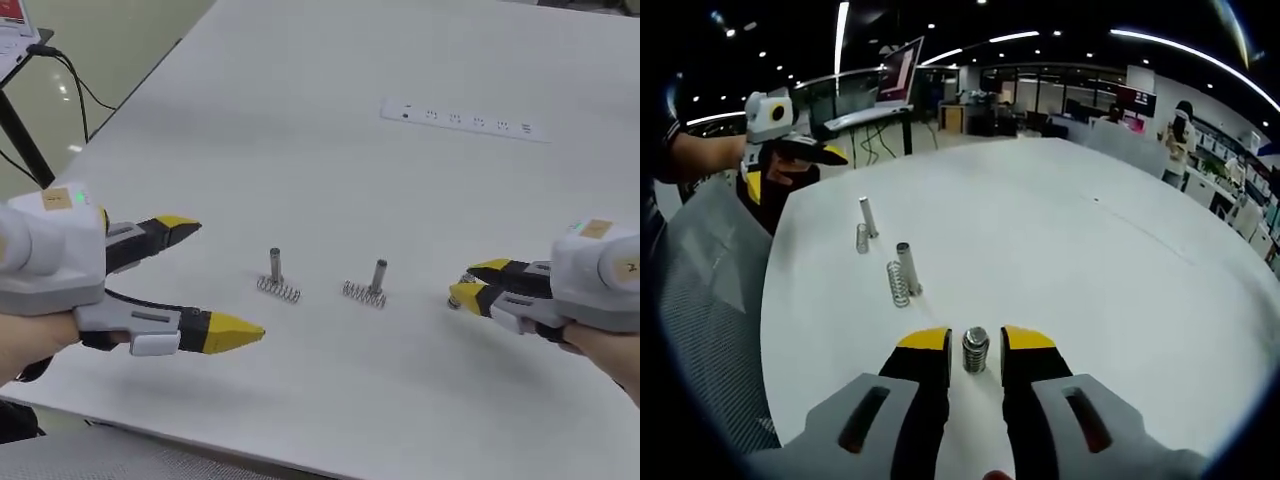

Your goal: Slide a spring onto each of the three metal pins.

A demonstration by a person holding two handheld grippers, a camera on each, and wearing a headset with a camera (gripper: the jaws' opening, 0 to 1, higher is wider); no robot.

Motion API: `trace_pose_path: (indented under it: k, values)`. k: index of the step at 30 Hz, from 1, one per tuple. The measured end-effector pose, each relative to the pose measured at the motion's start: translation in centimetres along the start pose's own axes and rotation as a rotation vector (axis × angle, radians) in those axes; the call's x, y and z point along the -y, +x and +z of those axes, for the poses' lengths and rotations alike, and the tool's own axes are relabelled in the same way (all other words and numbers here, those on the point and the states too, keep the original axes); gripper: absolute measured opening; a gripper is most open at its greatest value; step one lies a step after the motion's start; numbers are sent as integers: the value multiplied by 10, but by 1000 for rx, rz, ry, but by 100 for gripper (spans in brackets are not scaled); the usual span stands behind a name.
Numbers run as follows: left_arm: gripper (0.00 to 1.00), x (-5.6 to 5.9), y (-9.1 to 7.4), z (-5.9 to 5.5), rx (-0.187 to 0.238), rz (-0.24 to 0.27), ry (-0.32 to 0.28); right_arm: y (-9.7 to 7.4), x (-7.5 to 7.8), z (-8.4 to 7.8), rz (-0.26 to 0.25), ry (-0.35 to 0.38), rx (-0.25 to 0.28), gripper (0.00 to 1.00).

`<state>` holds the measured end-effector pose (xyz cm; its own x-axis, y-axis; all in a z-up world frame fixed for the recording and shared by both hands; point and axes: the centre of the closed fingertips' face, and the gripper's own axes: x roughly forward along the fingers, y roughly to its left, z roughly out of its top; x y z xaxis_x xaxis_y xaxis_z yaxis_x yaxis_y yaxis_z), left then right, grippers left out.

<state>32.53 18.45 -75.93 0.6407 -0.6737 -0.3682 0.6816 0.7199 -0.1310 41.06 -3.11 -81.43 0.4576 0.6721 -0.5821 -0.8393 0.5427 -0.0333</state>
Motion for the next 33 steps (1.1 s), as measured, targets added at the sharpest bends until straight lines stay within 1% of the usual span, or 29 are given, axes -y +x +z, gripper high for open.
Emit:
trace_pose_path:
  k: [1,5,9,13,17,21,24,28,33]
  values:
    - [96,0,0,0,-2,1,2,-1,0,3,1,5,12,17]
    - [96,-1,-2,1,1,4,0,-7,-2,10,5,4,25,17]
    - [96,-2,-2,4,7,5,0,-13,-2,14,3,6,41,17]
    - [96,-2,-2,3,4,3,4,-20,-2,18,1,4,53,17]
    - [96,-3,-1,4,6,2,4,-27,-7,27,4,-2,74,17]
    - [96,-2,-1,4,4,-1,4,-30,-14,36,19,-16,95,18]
    - [95,-2,-1,3,2,-1,4,-32,-23,42,43,-24,108,18]
    - [95,-2,-1,3,2,-1,3,-31,-34,50,64,-58,117,18]
    - [95,-2,-2,2,0,1,1,-28,-49,62,96,-71,134,18]
